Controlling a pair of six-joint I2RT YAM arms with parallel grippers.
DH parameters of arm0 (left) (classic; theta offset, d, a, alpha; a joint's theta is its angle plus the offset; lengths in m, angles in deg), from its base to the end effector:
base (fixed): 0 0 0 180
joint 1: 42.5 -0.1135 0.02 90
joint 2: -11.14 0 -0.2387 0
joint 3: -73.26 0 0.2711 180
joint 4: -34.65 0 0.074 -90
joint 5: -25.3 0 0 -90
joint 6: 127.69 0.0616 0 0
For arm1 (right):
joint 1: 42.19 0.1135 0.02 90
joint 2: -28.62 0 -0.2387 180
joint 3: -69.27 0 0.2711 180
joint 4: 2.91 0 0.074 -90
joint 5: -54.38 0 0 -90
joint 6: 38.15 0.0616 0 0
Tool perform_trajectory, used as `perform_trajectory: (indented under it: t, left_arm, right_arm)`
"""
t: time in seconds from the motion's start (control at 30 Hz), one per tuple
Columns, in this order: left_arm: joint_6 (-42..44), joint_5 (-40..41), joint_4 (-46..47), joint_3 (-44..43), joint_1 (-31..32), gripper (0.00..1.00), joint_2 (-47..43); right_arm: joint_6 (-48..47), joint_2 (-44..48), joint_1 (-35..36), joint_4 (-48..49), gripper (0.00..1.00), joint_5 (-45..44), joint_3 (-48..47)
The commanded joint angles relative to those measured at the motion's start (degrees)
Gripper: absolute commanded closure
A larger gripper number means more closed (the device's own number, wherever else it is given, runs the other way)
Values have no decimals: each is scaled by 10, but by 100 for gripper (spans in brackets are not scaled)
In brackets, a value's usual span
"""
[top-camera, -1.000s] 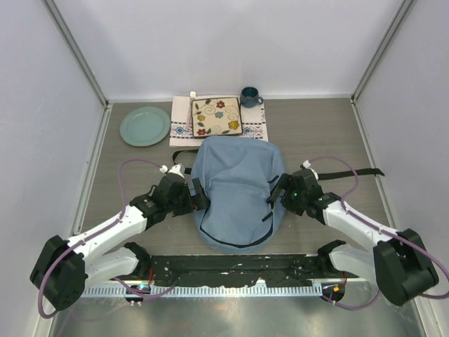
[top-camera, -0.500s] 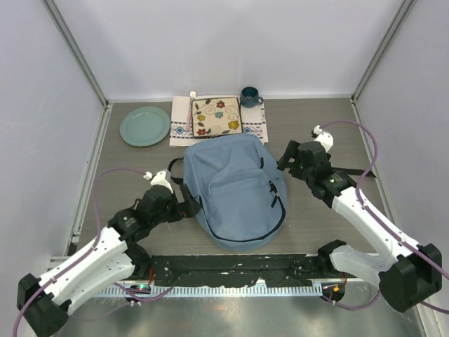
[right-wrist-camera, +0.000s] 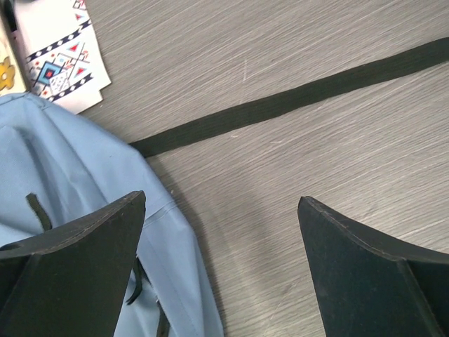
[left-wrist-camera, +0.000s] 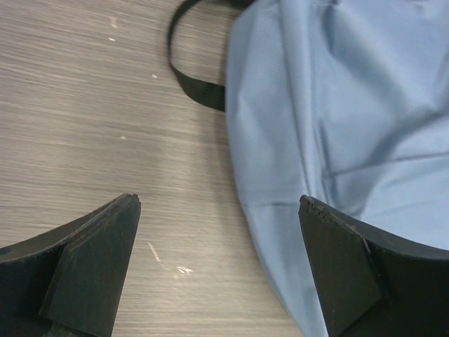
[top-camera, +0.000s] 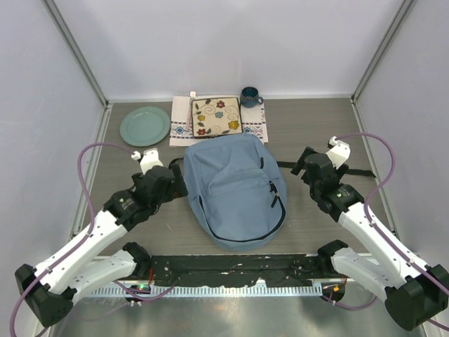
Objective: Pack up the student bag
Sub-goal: Reset both arms
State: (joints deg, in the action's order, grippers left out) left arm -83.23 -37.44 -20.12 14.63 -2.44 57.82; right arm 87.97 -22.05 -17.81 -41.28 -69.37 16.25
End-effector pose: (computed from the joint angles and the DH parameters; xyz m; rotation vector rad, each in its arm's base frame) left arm 0.1834 -0.1174 0.2558 -0.3409 2.2063 -0.2637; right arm 0.2335 0.0683 0.2356 0.5266 2.0140 -0.0112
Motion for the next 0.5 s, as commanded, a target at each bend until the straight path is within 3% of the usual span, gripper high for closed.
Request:
perform_trajectory:
  t: [0.0,0.1,0.37,0.47]
  left_arm:
    - [19,110,-18,-46,-2,0,37]
    - [23,126,-12,-59,-2,0,59]
    - [34,118,18,-43,-2,0,76]
    - [52,100,33,-30,-3,1,76]
  right_arm:
    - [-40,6,2,69,4,-88,25]
    - [-96,16,2,158,4,-78,75]
    - [-134,18,2,227,4,-132,124]
    - [-133,25,2,272,4,-69,125]
